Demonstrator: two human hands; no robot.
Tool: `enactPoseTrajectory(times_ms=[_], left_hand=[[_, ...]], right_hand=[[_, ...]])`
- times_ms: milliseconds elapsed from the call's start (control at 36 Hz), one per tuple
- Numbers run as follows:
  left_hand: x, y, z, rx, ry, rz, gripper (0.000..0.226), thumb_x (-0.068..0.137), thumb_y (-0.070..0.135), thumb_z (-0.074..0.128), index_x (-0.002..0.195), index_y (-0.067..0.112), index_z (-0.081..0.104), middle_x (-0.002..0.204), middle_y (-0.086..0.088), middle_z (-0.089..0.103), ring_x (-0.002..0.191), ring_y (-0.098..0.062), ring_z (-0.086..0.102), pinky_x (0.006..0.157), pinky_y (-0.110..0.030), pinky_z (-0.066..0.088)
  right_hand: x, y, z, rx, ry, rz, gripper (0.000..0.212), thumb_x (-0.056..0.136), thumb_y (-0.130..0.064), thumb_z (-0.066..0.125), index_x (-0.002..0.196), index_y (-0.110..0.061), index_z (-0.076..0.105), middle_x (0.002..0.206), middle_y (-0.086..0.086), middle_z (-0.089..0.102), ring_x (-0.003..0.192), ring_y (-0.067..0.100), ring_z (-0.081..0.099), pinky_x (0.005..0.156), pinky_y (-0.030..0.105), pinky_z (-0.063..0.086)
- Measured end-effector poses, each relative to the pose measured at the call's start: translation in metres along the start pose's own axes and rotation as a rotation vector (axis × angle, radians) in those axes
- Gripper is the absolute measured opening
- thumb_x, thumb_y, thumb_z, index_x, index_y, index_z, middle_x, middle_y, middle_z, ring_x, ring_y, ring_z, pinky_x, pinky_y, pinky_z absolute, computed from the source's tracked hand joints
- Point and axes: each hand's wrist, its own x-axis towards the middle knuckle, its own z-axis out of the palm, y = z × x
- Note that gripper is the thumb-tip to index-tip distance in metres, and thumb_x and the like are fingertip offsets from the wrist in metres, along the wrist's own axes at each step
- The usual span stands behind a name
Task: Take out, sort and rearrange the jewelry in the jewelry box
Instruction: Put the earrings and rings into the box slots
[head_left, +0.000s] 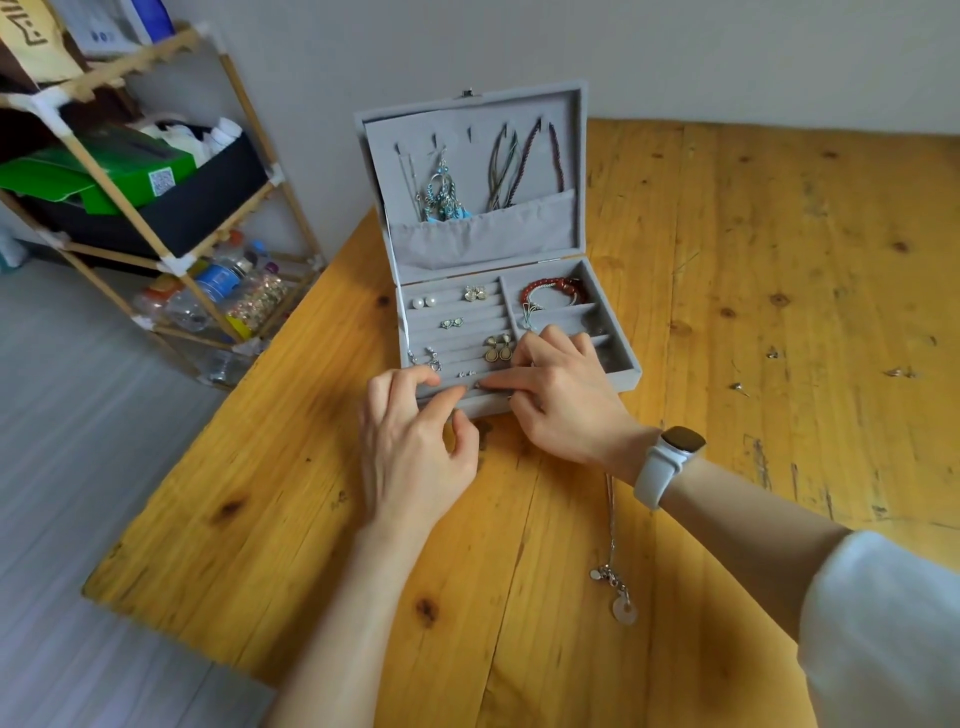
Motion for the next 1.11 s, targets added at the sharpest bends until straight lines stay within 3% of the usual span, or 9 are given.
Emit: enactPoseTrajectory(times_ms=[83,278,389,583,667,722,861,1028,1111], left_hand=[[0.0,0.001,0.0,0.024,0.005,0.006,0.025,0.074,0.017,0.054,0.089,0.014,0.073,0.098,-0.007,0.06,0.096,-0.024,0.044,0.079,-0.038,0.038],[0.002,-0.001,0.0,-0.004,-0.01,-0.005,0.027,0.074,0.021,0.052,0.09,0.015,0.073,0.098,-0.006,0.06,0.095,-0.023,0.044,0.078,-0.038,0.037],[0.003,0.0,-0.002,-0.074,-0.015,-0.072,0.035,0.074,0.023,0.05,0.103,0.016,0.069,0.108,-0.006,0.059,0.095,-0.025,0.047,0.076,-0.039,0.039],[0.01,0.034,-0.004,-0.086,0.0,-0.075,0.036,0.076,0.024,0.046,0.104,0.015,0.068,0.113,-0.006,0.06,0.108,-0.023,0.047,0.083,-0.038,0.037],[0.024,0.072,0.007,-0.16,0.006,-0.021,0.034,0.077,0.024,0.047,0.101,0.014,0.068,0.109,-0.005,0.062,0.104,-0.023,0.049,0.087,-0.038,0.035],[0.032,0.102,0.019,-0.214,-0.036,0.009,0.034,0.077,0.025,0.046,0.101,0.014,0.068,0.107,-0.004,0.062,0.101,-0.023,0.051,0.087,-0.038,0.037],[0.046,0.178,0.052,-0.301,-0.226,0.105,0.038,0.078,0.029,0.04,0.102,0.017,0.068,0.105,-0.001,0.062,0.098,-0.022,0.056,0.084,-0.039,0.044],[0.056,0.245,0.098,-0.253,-0.478,0.169,0.033,0.091,0.032,0.045,0.119,0.022,0.06,0.119,0.007,0.054,0.115,-0.016,0.043,0.094,-0.035,0.029],[0.061,0.268,0.116,-0.21,-0.54,0.196,0.034,0.094,0.032,0.046,0.125,0.024,0.055,0.124,0.008,0.051,0.12,-0.014,0.039,0.096,-0.034,0.026]], right_hand=[[-0.001,0.0,0.0,0.041,-0.002,0.01,0.049,0.078,-0.027,0.028,0.098,-0.025,0.072,0.076,-0.002,0.046,0.081,0.016,0.037,0.07,0.031,0.019],[-0.001,-0.001,-0.001,0.011,-0.054,0.007,0.052,0.078,-0.031,0.025,0.103,-0.028,0.07,0.078,0.0,0.046,0.083,0.021,0.043,0.074,0.036,0.024],[-0.005,-0.001,-0.006,0.092,-0.009,0.041,0.054,0.076,-0.031,0.024,0.104,-0.025,0.069,0.08,-0.007,0.041,0.084,0.017,0.04,0.077,0.037,0.029],[-0.033,0.018,-0.047,0.189,0.097,0.117,0.048,0.077,-0.025,0.032,0.114,-0.015,0.061,0.091,-0.003,0.057,0.087,0.016,0.049,0.078,0.037,0.042],[-0.056,0.038,-0.073,0.18,0.106,0.152,0.044,0.08,-0.023,0.033,0.114,-0.012,0.06,0.093,-0.001,0.06,0.088,0.017,0.053,0.081,0.025,0.041],[-0.073,0.056,-0.092,0.138,0.108,0.203,0.039,0.083,-0.021,0.036,0.113,-0.013,0.06,0.093,-0.001,0.06,0.089,0.015,0.054,0.081,0.019,0.039],[-0.119,0.11,-0.133,-0.01,0.166,0.363,0.029,0.087,-0.005,0.049,0.112,-0.015,0.062,0.093,-0.003,0.061,0.089,0.016,0.056,0.076,0.023,0.043],[-0.153,0.176,-0.159,-0.161,0.195,0.589,0.02,0.089,-0.012,0.054,0.105,-0.016,0.065,0.098,0.002,0.062,0.093,0.024,0.053,0.079,0.032,0.042],[-0.156,0.198,-0.163,-0.231,0.167,0.649,0.021,0.092,-0.024,0.05,0.108,-0.023,0.062,0.104,-0.003,0.058,0.099,0.019,0.048,0.082,0.033,0.039]])
